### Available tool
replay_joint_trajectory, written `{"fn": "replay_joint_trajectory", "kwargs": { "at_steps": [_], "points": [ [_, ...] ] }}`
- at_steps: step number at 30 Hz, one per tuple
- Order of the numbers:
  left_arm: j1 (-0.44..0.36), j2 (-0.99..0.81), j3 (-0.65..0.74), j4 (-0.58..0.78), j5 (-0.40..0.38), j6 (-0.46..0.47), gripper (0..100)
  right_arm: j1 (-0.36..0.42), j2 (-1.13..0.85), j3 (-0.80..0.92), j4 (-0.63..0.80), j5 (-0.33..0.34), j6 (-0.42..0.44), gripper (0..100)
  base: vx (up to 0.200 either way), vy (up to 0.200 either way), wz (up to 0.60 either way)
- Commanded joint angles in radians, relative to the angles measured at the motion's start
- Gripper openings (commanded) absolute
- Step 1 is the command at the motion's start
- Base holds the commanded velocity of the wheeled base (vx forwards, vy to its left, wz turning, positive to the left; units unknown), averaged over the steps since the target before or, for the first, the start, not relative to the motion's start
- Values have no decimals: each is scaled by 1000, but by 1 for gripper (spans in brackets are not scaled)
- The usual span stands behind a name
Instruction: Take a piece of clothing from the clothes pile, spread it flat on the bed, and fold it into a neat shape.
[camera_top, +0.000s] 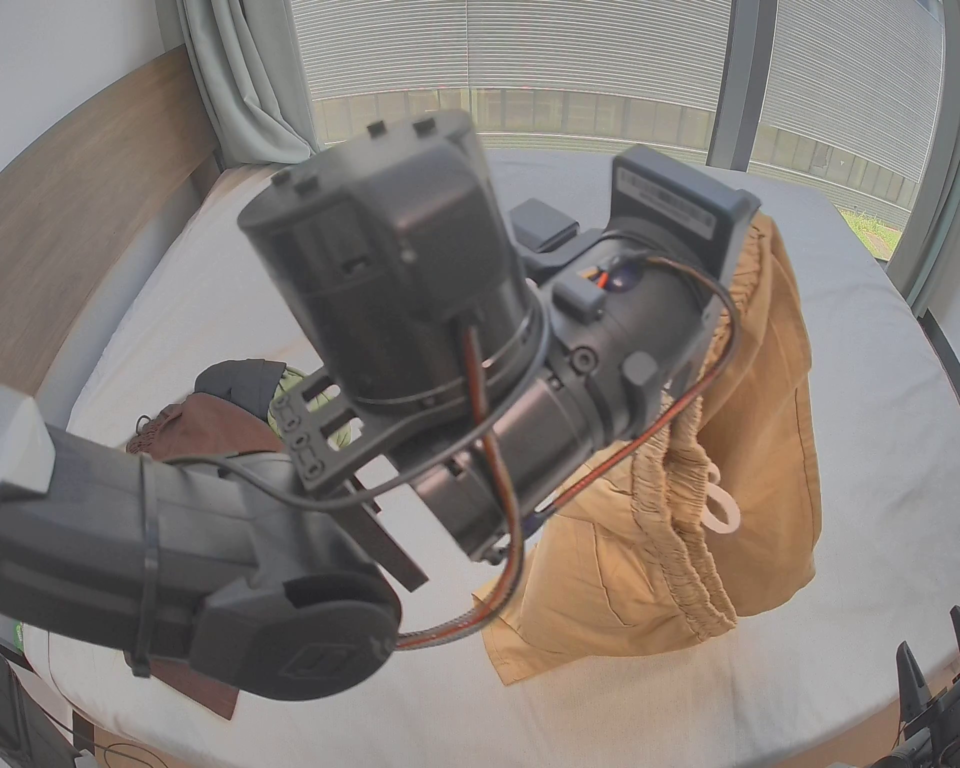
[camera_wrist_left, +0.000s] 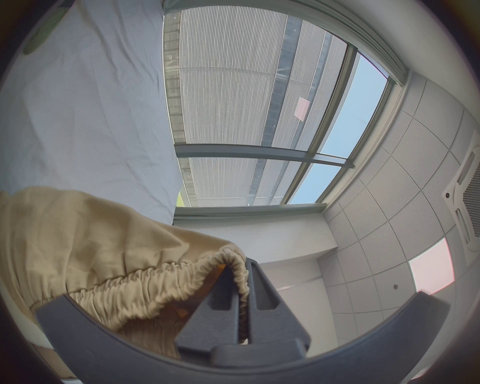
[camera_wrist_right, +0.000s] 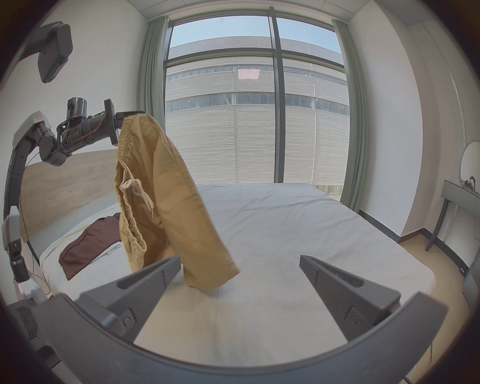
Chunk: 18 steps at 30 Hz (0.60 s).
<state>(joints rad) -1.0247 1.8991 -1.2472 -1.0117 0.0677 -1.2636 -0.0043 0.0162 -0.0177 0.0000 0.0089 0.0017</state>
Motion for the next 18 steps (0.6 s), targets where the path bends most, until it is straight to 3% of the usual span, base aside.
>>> {"fn": "replay_joint_trajectory", "kwargs": {
  "at_steps": [1, 7, 18],
  "points": [
    [60, -31, 58, 10, 1, -2, 0, 0, -16, 18, 0, 0, 0, 100, 0, 0, 0],
    [152, -37, 216, -4, -8, 47, 0, 0, -16, 18, 0, 0, 0, 100, 0, 0, 0],
    [212, -38, 400, -142, -9, 70, 0, 0, -16, 18, 0, 0, 0, 100, 0, 0, 0]
  ]
}}
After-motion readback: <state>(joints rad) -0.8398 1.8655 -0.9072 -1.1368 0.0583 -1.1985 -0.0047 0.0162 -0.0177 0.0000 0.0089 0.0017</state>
